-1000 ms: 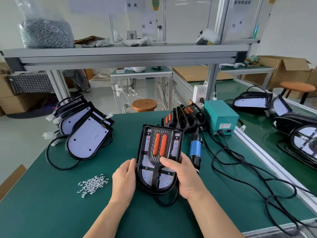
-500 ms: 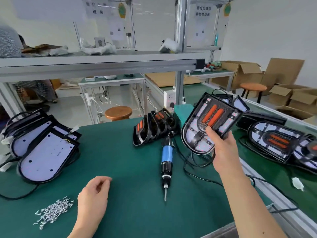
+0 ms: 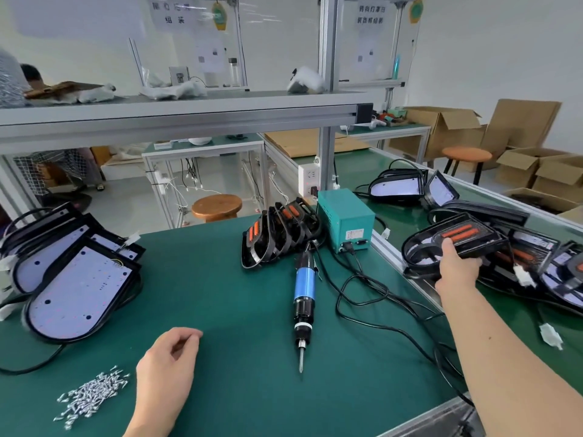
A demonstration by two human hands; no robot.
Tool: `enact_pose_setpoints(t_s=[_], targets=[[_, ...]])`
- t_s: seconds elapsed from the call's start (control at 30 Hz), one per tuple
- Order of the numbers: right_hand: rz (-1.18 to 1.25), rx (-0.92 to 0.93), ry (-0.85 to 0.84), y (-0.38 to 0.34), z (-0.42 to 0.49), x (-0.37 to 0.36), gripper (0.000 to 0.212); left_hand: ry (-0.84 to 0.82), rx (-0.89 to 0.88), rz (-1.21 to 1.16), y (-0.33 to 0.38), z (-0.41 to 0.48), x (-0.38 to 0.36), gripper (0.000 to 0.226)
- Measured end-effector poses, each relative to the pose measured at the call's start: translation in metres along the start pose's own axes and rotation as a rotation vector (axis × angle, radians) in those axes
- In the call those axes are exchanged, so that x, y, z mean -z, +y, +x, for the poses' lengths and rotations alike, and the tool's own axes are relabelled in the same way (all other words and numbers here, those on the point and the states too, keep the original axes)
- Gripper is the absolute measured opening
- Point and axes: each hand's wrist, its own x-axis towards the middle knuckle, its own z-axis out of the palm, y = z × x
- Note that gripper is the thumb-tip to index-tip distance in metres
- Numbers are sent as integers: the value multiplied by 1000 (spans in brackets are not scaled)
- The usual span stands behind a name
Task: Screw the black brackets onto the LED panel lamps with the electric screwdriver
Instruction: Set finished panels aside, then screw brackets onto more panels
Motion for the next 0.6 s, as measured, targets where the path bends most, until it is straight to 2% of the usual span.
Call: enact_pose_setpoints(t_s=[0.07, 0.13, 0.23, 0.27, 0.37, 0.6], targets=[[-227, -48, 34, 0, 13, 6, 79, -5, -2, -8, 0, 0, 0, 26], [-381, -62, -48, -5, 16, 6, 73, -9, -7, -15, 1, -1, -1, 25], [-287, -169, -178, -5, 21, 6, 36, -13, -5, -13, 3, -2, -1, 25], [-245, -193, -189, -4, 23, 6, 29, -14, -3, -16, 2, -2, -1, 25], [-130, -217, -192, -3, 23, 8, 27, -18, 4, -29, 3, -3, -1, 25], [149, -256, -128, -10, 22, -9, 38, -22, 34, -72, 3, -2, -1, 26]])
